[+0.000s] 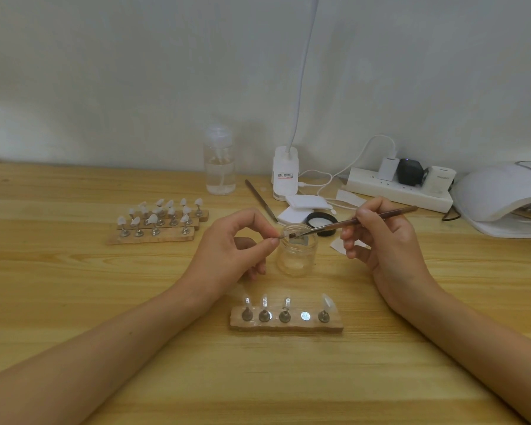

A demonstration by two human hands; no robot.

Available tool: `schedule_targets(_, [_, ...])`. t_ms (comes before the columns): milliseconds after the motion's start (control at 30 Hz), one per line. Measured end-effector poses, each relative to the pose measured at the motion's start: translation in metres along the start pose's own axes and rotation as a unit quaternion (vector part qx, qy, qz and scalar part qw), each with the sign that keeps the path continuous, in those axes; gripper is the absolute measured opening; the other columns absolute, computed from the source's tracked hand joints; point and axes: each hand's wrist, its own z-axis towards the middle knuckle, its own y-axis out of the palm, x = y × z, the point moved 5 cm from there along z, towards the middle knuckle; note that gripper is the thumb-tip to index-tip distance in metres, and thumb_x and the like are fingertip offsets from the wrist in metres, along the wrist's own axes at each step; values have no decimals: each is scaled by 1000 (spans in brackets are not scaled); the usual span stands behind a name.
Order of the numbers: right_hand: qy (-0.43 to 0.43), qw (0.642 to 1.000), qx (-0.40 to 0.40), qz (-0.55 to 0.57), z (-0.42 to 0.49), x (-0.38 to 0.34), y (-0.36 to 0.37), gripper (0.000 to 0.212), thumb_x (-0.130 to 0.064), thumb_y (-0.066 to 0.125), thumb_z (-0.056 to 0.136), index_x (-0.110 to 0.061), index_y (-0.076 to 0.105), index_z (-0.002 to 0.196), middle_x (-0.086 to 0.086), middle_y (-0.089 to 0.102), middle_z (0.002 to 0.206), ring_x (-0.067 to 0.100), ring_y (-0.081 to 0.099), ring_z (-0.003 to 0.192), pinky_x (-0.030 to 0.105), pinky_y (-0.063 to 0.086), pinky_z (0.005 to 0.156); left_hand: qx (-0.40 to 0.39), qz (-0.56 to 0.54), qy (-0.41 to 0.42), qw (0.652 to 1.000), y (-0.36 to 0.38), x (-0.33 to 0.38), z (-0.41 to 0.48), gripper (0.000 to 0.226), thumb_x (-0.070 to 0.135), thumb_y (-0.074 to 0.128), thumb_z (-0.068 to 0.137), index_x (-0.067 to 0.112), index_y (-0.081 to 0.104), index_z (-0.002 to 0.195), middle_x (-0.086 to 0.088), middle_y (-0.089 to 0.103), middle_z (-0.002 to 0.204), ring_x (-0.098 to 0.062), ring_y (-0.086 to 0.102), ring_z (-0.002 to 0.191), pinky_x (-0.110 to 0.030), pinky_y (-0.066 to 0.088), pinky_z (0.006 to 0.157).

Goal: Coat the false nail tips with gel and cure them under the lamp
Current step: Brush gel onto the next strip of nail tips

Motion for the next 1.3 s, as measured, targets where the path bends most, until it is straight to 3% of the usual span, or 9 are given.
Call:
schedule_targets(200, [-10, 999, -34, 10, -2, -3, 5, 15, -17, 51, 98, -14, 54, 83, 3, 64, 67, 14, 60, 60, 22, 48, 49, -6, 8, 10, 1000, 0, 2, -1, 7, 5, 67, 90, 11, 65, 88, 8, 62, 55, -9, 57, 48, -21, 48, 47])
schedule_targets(367, [2, 1000, 1, 20, 0, 0, 0, 19, -12, 48, 100, -14, 53, 82, 3, 63, 64, 13, 59, 57, 21, 47, 47, -1, 29, 29, 999, 1, 3, -1, 12, 3, 65, 91, 14, 64, 86, 15, 63, 66, -13, 59, 51, -23, 48, 47])
schedule_targets(500, [-7, 999, -40, 21, -1, -2, 6, 13, -21, 54, 93, -14, 54, 82, 4, 64, 67, 13, 60, 59, 21, 47, 48, -1, 33, 34, 999, 1, 3, -2, 12, 3, 65, 91, 15, 64, 86, 15, 63, 69, -13, 59, 51, -23, 48, 47])
schedule_targets(667, [5, 1000, -4, 18, 0, 1, 0, 19, -14, 48, 100, -13, 54, 82, 3, 64, 65, 12, 59, 57, 21, 47, 48, -2, 31, 35, 999, 1, 4, -2, 12, 5, 65, 91, 16, 65, 86, 15, 62, 69, -12, 59, 51, -23, 49, 48])
schedule_targets(800, [-12, 999, -45, 25, -2, -3, 6, 14, -25, 55, 92, -15, 54, 83, 4, 64, 68, 14, 60, 60, 21, 47, 48, -4, 28, 33, 999, 1, 5, -2, 10, 4, 65, 91, 13, 64, 87, 16, 62, 67, -12, 58, 50, -24, 49, 48])
schedule_targets(933, [3, 1000, -10, 5, 0, 1, 1, 17, -14, 49, 100, -12, 54, 84, 3, 65, 67, 14, 60, 59, 21, 48, 48, -7, 24, 32, 999, 2, 5, -2, 8, 4, 64, 92, 11, 63, 88, 15, 63, 64, -11, 57, 49, -23, 48, 48])
schedule_targets(1100, [-19, 999, -43, 21, -2, -3, 5, 12, -24, 55, 92, -16, 55, 83, 3, 64, 68, 14, 61, 61, 22, 48, 49, -8, 18, 26, 999, 2, 4, -2, 7, 5, 65, 91, 11, 63, 88, 12, 60, 59, -10, 57, 50, -23, 48, 48])
schedule_targets(1300, [-15, 1000, -11, 10, -1, -2, -1, 19, -13, 47, 101, -15, 55, 84, 4, 65, 67, 13, 61, 59, 22, 48, 49, -11, 15, 28, 999, 2, 4, -2, 10, 4, 65, 91, 13, 64, 87, 13, 61, 60, -11, 57, 50, -23, 48, 48])
